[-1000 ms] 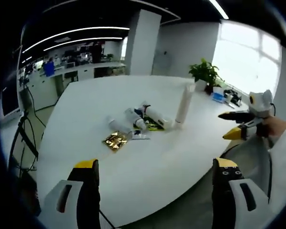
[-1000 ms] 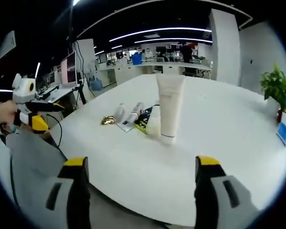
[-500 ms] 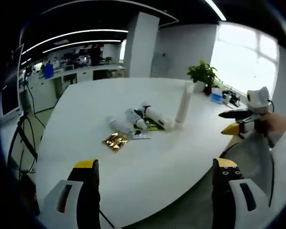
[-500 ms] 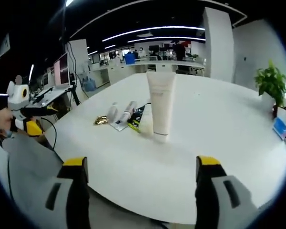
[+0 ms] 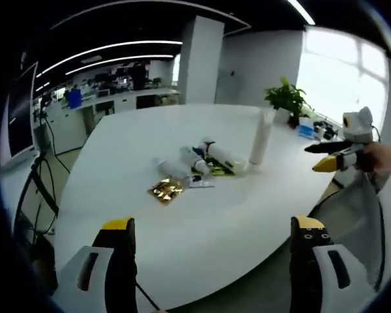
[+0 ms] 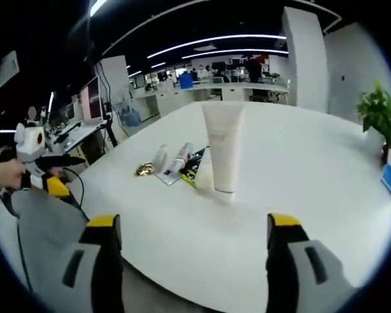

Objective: Arrange the skincare products in the storage area until every visible bottle or jar stands upright without overlapping.

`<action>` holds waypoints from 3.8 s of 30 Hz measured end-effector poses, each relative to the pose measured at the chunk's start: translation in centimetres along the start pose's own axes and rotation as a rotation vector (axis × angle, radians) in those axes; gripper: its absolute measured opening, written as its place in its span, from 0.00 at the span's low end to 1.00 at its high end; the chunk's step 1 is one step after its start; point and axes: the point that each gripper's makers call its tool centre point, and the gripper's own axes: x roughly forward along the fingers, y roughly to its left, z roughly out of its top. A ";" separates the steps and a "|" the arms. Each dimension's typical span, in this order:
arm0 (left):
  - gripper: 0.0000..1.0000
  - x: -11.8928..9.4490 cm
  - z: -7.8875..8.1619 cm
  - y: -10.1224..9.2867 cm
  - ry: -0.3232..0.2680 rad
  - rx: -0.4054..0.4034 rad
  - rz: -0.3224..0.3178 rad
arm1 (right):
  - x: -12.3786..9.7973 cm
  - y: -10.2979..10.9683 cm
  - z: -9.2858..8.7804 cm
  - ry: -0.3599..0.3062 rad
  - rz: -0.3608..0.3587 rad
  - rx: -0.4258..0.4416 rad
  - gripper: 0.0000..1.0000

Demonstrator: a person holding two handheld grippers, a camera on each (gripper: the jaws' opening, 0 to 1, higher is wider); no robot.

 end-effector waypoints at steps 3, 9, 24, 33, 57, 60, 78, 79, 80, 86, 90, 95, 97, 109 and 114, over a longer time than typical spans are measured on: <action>0.97 0.0 -0.1 0.0 0.009 0.010 0.004 | 0.3 -0.9 1.9 -0.026 0.000 -0.022 0.92; 0.97 -0.1 -0.2 0.6 0.009 -0.002 0.038 | 0.7 -1.8 6.6 -0.080 0.024 -0.082 0.92; 0.96 0.1 -0.7 -0.1 0.040 -0.030 -0.023 | 4.8 -1.2 14.1 -0.101 0.033 -0.144 0.90; 0.94 -0.3 0.1 0.2 -0.011 -0.059 -0.030 | 8.6 3.4 13.9 -0.008 0.007 -0.349 0.79; 0.93 -0.1 0.0 -0.5 -0.026 -0.102 -0.105 | 18.6 3.8 10.8 0.179 -0.211 -0.344 0.47; 0.92 -0.1 0.0 -0.5 -0.024 -0.109 -0.112 | 19.8 3.1 10.3 0.211 -0.246 -0.343 0.52; 0.91 0.2 -0.8 -0.6 0.026 -0.151 -0.137 | 24.4 -2.4 6.4 0.386 -0.405 -0.220 0.36; 0.91 0.2 -0.8 -0.7 0.030 -0.150 -0.142 | 24.6 -2.4 6.2 0.390 -0.401 -0.210 0.37; 0.91 0.2 -0.9 -0.7 0.031 -0.150 -0.144 | 25.0 -2.5 6.0 0.397 -0.400 -0.203 0.37; 0.90 0.2 -1.1 -0.5 0.042 -0.168 -0.139 | 25.8 -3.7 5.0 0.430 -0.425 -0.181 0.36; 0.89 0.3 -1.2 -0.4 0.048 -0.189 -0.137 | 25.8 -4.4 4.6 0.450 -0.434 -0.164 0.36; 0.89 0.3 -1.5 -0.3 0.064 -0.196 -0.127 | 26.3 -4.9 3.4 0.493 -0.421 -0.123 0.38; 0.89 0.4 -1.6 -0.3 0.069 -0.195 -0.127 | 26.5 -5.0 3.0 0.502 -0.417 -0.105 0.39; 0.88 0.4 -1.8 0.1 0.075 -0.203 -0.098 | 26.9 -5.2 3.4 0.468 -0.404 -0.051 0.31; 0.89 0.4 -1.8 0.3 0.078 -0.200 -0.086 | 26.6 -4.5 3.5 0.461 -0.399 -0.072 0.30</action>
